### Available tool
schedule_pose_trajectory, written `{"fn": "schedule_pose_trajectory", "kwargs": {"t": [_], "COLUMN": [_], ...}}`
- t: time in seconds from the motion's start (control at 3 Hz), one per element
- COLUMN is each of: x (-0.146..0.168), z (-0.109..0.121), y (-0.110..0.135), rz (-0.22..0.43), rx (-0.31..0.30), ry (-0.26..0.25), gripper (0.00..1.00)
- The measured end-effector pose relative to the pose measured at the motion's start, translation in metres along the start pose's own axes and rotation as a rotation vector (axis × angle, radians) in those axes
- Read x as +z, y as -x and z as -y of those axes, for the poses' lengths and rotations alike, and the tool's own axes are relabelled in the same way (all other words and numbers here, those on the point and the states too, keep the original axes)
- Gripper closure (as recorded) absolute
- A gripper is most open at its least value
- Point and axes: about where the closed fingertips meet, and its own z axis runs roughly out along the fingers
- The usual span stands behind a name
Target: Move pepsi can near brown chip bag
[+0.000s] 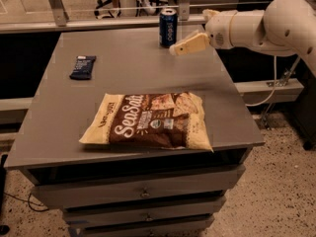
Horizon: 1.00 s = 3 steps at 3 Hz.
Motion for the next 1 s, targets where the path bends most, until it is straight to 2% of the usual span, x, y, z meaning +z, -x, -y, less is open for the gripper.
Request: {"fn": "schedule_pose_trajectory", "kwargs": {"t": [0.33, 0.67, 1.0], "x": [0.044, 0.079, 0.109], "z": [0.020, 0.040, 0.055], "y": [-0.009, -0.012, -0.013], "rz": [0.087, 0.121, 0.122], "rx": [0.049, 0.071, 0.072], "ry": [0.015, 0.033, 0.051], "gripper": [0.00, 0.00, 0.00]}}
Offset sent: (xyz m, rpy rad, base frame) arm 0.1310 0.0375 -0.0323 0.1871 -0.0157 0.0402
